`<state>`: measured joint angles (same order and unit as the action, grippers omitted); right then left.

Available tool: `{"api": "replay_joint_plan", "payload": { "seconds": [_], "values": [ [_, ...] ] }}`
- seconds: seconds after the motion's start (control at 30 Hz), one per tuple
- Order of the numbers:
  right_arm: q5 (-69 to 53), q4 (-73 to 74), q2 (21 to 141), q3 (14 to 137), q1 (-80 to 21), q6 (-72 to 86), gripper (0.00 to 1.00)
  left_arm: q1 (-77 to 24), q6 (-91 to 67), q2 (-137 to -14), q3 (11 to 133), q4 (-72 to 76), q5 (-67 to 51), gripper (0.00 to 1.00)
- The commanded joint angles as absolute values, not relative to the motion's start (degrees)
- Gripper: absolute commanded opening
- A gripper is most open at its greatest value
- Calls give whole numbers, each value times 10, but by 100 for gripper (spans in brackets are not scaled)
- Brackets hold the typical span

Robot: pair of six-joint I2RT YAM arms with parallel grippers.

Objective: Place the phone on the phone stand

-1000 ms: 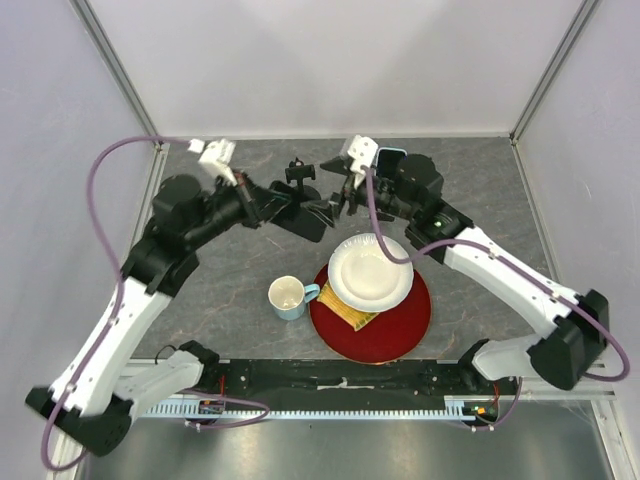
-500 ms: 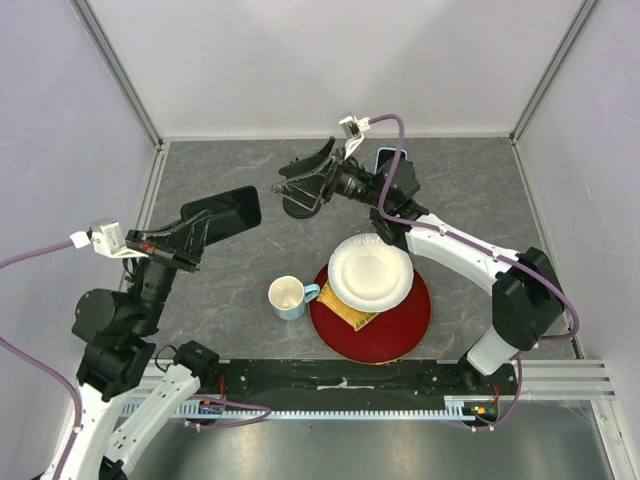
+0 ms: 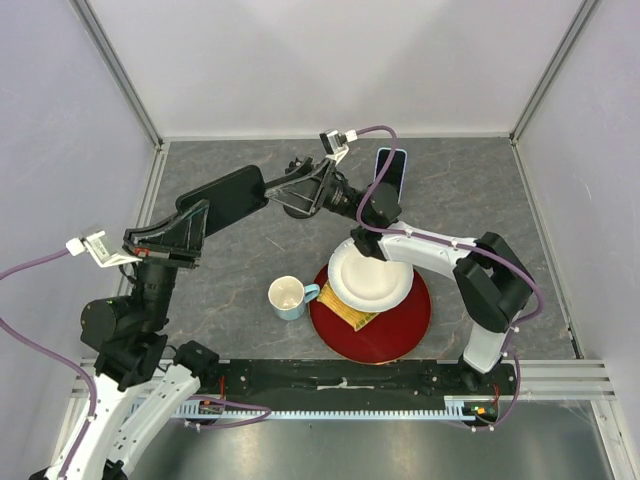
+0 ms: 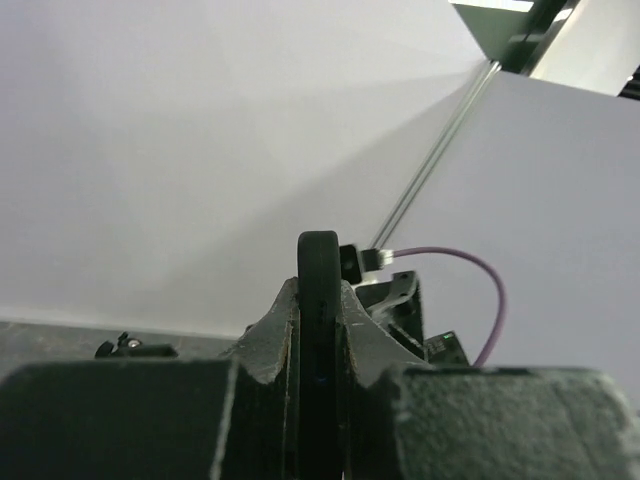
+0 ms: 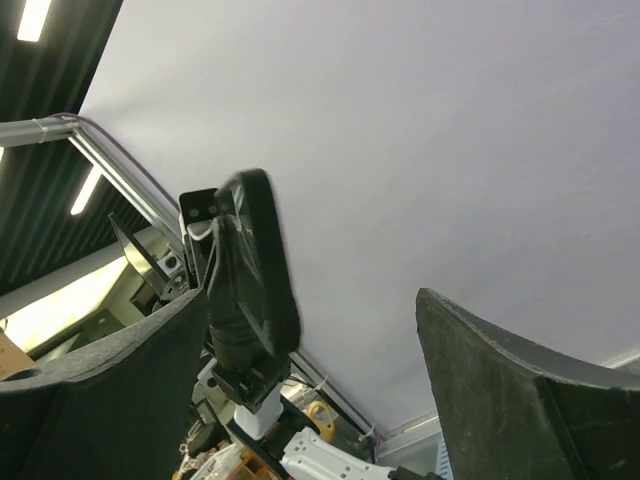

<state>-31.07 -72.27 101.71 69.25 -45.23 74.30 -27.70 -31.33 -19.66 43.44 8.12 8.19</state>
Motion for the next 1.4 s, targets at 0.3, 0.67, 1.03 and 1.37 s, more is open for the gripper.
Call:
{"api": "replay_joint_plan", "payload": {
  "seconds": [0.3, 0.67, 1.03, 1.37],
  "values": [
    [-312, -858, 1042, 736, -481, 798, 69, -277, -394, -256, 406, 294, 57, 2],
    [-311, -895, 1048, 735, -475, 825, 37, -277, -427, -244, 348, 306, 48, 2],
    [-319, -918, 1044, 725, -444, 834, 0, -277, -432, -215, 362, 168, 47, 70],
    [-352, -909, 1054, 724, -387, 829, 0, -277, -325, -228, 510, -142, 76, 89]
  ]
}}
